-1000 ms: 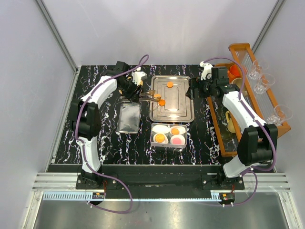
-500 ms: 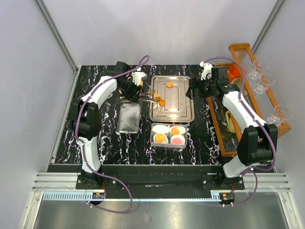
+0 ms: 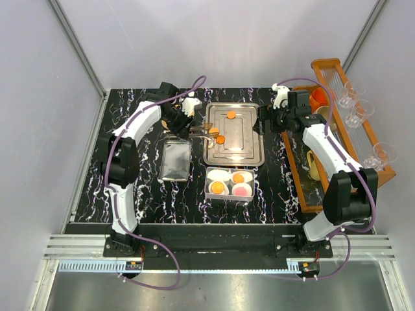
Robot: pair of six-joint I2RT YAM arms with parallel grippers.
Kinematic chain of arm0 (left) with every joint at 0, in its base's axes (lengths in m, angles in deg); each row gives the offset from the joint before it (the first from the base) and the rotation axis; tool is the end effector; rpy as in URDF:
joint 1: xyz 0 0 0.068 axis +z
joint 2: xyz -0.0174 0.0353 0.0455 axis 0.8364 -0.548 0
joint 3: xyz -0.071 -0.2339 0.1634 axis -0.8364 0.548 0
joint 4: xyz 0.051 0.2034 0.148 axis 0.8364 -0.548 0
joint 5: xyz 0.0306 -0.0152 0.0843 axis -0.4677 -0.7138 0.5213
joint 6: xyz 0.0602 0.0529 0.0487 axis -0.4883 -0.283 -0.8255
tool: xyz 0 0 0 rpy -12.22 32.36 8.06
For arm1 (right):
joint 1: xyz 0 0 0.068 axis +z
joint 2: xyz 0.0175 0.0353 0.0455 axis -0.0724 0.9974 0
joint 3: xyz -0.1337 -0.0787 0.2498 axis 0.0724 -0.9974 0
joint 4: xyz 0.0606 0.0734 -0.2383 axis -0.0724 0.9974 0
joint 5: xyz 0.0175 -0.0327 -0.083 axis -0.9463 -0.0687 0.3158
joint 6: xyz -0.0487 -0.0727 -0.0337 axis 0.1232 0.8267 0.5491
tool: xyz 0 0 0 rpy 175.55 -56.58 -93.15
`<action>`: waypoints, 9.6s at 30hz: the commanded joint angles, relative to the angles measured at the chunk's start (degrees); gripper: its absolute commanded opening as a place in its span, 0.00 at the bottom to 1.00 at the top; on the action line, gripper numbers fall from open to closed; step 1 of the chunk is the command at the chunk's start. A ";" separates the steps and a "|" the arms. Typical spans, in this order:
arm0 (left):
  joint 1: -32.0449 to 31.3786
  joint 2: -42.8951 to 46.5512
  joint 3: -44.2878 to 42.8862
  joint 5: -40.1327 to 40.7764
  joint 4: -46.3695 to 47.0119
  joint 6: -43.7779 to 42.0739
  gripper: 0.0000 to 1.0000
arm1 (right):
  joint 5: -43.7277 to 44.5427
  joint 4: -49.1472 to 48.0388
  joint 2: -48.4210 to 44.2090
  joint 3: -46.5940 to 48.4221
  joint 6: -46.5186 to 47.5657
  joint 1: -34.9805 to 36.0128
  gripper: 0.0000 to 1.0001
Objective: Pack the cookies
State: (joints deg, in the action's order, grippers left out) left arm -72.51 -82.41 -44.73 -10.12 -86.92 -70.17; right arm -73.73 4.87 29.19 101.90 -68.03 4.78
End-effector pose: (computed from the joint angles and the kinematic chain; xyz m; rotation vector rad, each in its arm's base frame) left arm 0.4326 -0.1588 0.2258 1.1197 2.3871 -0.5098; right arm 0.3755 0.0871 0.2913 -0.4034 2.2330 0.4364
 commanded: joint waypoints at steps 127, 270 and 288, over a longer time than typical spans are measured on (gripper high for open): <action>-15.72 31.67 25.22 1.33 -5.20 -3.88 0.06 | -1.83 -2.69 -0.61 -0.78 -0.15 -0.31 1.00; 20.14 21.39 38.85 18.73 23.11 22.40 0.56 | -2.26 -1.20 2.11 2.38 0.11 -0.05 1.00; 21.81 14.97 36.21 22.33 18.62 21.52 0.64 | -2.53 -1.73 3.08 2.56 -0.68 0.04 1.00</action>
State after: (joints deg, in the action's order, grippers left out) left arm -51.23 -66.26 -5.30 10.64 -67.77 -48.03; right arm -75.33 4.08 32.62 103.14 -68.29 4.78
